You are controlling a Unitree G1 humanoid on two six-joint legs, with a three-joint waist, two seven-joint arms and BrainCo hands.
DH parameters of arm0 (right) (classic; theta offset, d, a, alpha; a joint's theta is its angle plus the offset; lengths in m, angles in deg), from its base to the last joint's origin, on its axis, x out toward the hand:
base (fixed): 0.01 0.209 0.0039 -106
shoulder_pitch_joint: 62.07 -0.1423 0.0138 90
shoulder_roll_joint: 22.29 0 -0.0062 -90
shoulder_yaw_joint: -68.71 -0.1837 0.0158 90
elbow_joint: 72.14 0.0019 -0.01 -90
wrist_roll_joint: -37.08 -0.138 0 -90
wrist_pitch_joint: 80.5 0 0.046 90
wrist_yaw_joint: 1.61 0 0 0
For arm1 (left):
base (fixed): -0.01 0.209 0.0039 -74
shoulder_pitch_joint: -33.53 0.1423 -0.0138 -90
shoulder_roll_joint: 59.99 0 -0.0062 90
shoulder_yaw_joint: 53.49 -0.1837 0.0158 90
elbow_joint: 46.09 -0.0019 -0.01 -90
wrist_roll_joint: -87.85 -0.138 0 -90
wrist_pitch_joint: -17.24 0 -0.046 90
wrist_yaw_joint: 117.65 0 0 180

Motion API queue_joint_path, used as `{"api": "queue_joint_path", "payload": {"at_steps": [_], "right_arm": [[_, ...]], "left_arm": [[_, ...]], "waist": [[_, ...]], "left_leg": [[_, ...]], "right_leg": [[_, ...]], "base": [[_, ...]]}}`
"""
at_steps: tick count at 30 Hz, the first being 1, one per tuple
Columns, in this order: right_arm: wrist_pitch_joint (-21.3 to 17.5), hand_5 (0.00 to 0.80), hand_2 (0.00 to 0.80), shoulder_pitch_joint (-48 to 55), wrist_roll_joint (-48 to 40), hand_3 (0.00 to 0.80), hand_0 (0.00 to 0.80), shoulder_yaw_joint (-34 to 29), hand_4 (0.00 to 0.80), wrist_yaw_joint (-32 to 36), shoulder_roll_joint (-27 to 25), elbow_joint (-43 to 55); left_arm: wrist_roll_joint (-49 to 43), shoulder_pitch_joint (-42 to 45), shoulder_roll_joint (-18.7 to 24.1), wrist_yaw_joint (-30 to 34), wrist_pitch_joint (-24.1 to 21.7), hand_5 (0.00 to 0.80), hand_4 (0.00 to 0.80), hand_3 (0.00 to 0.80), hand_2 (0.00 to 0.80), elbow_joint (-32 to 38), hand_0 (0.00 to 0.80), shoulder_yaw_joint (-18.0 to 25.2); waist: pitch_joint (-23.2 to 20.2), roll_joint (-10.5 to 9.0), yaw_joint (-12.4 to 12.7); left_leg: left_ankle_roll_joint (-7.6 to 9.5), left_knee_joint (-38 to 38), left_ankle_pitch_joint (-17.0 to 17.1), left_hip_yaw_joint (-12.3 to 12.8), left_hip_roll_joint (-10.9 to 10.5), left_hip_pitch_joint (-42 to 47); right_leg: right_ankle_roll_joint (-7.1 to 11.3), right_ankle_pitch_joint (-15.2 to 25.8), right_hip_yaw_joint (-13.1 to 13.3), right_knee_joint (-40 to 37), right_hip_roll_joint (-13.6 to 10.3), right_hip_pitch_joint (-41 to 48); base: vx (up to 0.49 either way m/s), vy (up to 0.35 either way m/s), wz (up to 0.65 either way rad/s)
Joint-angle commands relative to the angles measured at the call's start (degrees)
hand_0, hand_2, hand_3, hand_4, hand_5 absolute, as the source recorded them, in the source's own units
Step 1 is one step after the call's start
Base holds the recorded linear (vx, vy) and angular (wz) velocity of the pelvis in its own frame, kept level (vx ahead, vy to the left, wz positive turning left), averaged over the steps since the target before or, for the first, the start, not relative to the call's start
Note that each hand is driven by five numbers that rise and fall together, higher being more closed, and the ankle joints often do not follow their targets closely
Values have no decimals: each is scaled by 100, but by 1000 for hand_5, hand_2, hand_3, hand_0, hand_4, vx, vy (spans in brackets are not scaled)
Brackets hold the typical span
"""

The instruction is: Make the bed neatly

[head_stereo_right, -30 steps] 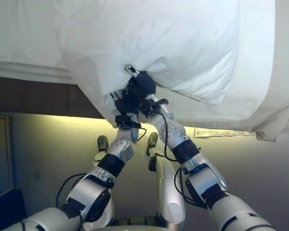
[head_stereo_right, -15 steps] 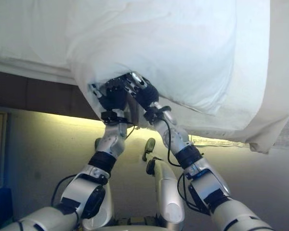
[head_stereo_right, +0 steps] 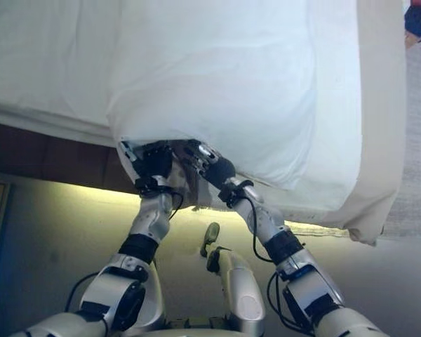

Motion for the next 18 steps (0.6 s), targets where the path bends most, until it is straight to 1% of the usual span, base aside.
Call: {"api": "queue_joint_path", "payload": {"at_steps": [1, 4, 5, 6, 7, 12, 14, 18], "right_arm": [[12, 0, 0, 640, 123, 0, 0, -500, 0, 222, -162, 723], [172, 0, 0, 1006, 126, 0, 0, -573, 0, 306, -199, 813], [224, 0, 0, 1069, 110, 0, 0, -592, 0, 329, -213, 824], [314, 0, 0, 1205, 111, 0, 0, -613, 0, 366, -196, 839], [427, 0, 0, 1305, 124, 0, 0, -646, 0, 403, -199, 850], [861, 0, 0, 1670, 62, 0, 0, -722, 0, 295, -210, 864], [949, 0, 0, 1752, 48, 0, 0, -794, 0, 201, -218, 808], [975, 0, 0, 1882, 168, 0, 0, -1056, 0, 138, -253, 713]], "left_arm": [[74, 321, 436, 246, -130, 0, 0, 0, 0, 324, 0, 471], [74, 672, 442, 226, -120, 0, 0, 0, 0, 330, 0, 598], [74, 755, 439, 232, -109, 0, 0, 0, 0, 318, 0, 623], [74, 921, 428, 236, -50, 0, 0, 0, 0, 285, 0, 706], [74, 1056, 432, 217, 10, 0, 0, 0, 0, 251, 0, 783], [74, 1635, 399, 114, 155, 0, 0, 0, 0, 88, 0, 1053], [74, 1801, 425, 130, 268, 0, 0, 0, 0, -37, 0, 1196], [74, 2104, 454, 149, 433, 0, 0, 0, 0, -186, 0, 1484]], "waist": [[-823, -86, 189], [-997, -54, 234], [-1042, -51, 239], [-1132, -20, 264], [-1232, -4, 275], [-1663, 171, 349], [-1830, 255, 378], [-2084, 416, 415]], "left_leg": [[308, 250, -97, 104, -56, 80], [315, 134, -120, 109, -32, 400], [324, 82, -81, 106, -38, 462], [319, 8, -118, 117, -27, 643], [327, -88, -64, 117, -43, 747], [336, -428, 32, 131, -86, 1292], [333, -584, 80, 138, -119, 1483], [326, -858, 180, 131, -188, 1744]], "right_leg": [[519, -95, 109, -250, -343, 693], [541, -140, 106, -333, -338, 1002], [541, -115, 104, -378, -345, 1061], [554, -166, 110, -417, -338, 1221], [559, -140, 103, -494, -351, 1324], [596, -141, 106, -671, -423, 1781], [605, -139, 91, -755, -457, 1951], [614, -119, 78, -942, -513, 2194]], "base": [[113, 8, 2], [129, -4, 0], [150, 5, -2], [154, 19, -1], [209, 32, 0], [187, 49, 4], [171, 64, 5], [107, 71, 4]]}}
